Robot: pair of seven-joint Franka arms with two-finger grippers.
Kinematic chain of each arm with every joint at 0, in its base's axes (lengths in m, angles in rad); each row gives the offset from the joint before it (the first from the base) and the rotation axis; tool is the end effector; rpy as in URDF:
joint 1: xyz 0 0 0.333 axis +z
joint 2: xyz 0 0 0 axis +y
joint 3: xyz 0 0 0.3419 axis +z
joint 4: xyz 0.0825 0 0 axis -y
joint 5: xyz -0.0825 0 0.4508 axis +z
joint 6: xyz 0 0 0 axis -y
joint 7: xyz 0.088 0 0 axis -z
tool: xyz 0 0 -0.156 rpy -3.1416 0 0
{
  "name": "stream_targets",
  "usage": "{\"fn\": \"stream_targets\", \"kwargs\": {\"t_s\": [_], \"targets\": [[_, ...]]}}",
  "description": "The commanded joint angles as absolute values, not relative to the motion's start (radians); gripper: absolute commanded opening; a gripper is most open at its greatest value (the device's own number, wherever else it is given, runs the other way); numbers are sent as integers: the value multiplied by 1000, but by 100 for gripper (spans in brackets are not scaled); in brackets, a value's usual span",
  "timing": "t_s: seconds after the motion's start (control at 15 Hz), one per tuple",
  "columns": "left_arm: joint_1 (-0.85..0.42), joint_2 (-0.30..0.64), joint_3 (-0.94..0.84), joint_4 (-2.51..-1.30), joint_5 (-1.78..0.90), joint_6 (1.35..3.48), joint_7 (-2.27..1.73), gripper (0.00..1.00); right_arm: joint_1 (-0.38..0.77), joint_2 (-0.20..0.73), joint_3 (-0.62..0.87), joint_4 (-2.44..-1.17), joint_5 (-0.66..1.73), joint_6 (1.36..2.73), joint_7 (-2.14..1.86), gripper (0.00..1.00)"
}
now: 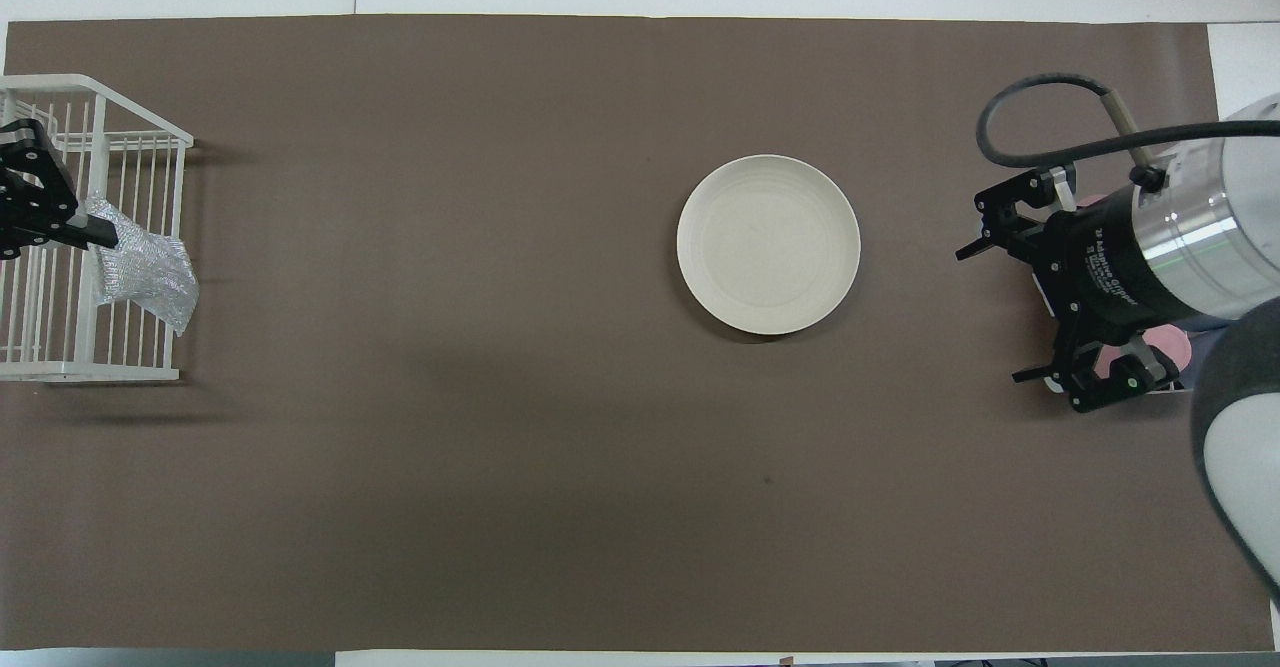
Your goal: Wipe plate with sponge
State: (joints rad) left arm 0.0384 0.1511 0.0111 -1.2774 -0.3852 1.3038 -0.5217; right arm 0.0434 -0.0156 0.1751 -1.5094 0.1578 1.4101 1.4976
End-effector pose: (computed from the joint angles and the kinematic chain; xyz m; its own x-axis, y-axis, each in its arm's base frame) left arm 0.6361 -0.0344 0.6509 0.8648 0.4195 -0.2760 0.4885 -0.8302 0.2686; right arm 0.5748 0.1555 0.6321 0.2960 -0.9418 -0.1596 -0.9481 -0.3100 0.0705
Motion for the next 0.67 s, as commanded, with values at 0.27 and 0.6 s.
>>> {"fn": "stream_targets", "kwargs": {"t_s": [0.27, 0.6], "targets": [[86, -104, 5, -1777, -819, 1572, -540, 0, 37, -35, 343, -1516, 175, 1445, 1776, 100], [68, -265, -2, -2103, -1075, 1689, -301, 0, 37, -69, 454, -1569, 199, 1549, 1950, 100]]}}
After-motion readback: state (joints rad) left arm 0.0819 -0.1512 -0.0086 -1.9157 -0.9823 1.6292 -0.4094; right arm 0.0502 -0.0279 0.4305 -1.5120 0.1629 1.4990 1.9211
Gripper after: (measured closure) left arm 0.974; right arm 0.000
